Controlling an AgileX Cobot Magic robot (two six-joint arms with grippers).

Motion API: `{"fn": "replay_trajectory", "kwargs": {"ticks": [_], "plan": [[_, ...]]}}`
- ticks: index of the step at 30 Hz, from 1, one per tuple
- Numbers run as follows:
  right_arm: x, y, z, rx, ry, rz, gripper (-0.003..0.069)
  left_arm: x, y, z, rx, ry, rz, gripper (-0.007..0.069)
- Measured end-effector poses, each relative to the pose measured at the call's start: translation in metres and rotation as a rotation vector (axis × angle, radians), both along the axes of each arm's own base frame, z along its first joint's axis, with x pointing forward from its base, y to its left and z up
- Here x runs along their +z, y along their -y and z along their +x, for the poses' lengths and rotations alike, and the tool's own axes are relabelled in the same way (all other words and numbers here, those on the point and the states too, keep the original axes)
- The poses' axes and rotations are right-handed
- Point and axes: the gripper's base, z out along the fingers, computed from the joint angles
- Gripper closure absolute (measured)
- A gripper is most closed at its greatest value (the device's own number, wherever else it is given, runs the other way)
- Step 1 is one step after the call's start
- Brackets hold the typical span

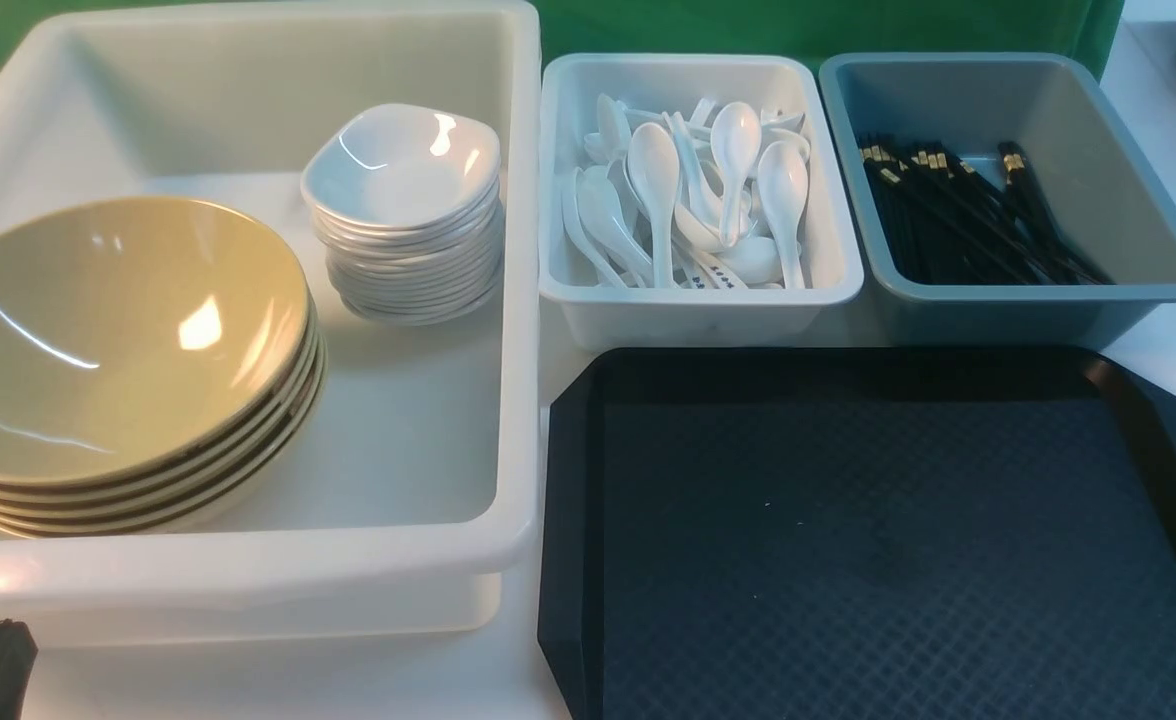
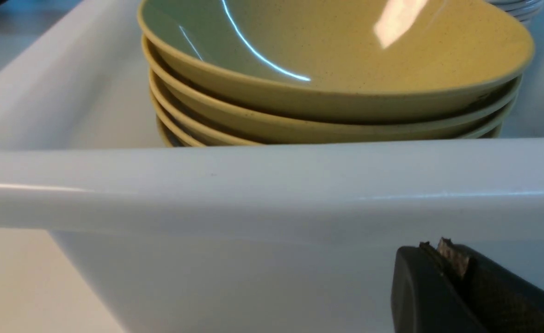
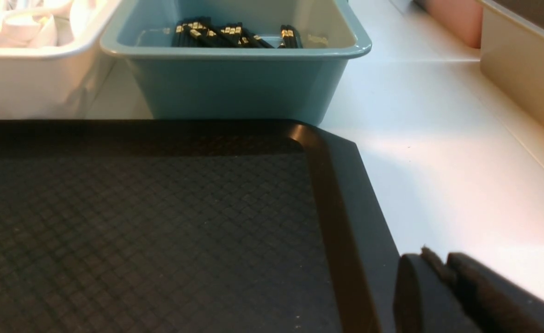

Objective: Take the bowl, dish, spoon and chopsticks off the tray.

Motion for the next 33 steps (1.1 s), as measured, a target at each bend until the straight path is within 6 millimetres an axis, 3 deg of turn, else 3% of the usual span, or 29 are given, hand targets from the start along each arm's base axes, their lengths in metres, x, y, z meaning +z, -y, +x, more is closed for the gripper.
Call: {"fn": "replay_trajectory", "kwargs": {"ticks": [33], "plan": [[-0.0003,0.0000,0.0000,0.000,-0.001,0.000,0.0527,0.0000,0.0000,0.0000,0.000,0.000,-0.002,0.0636]]}}
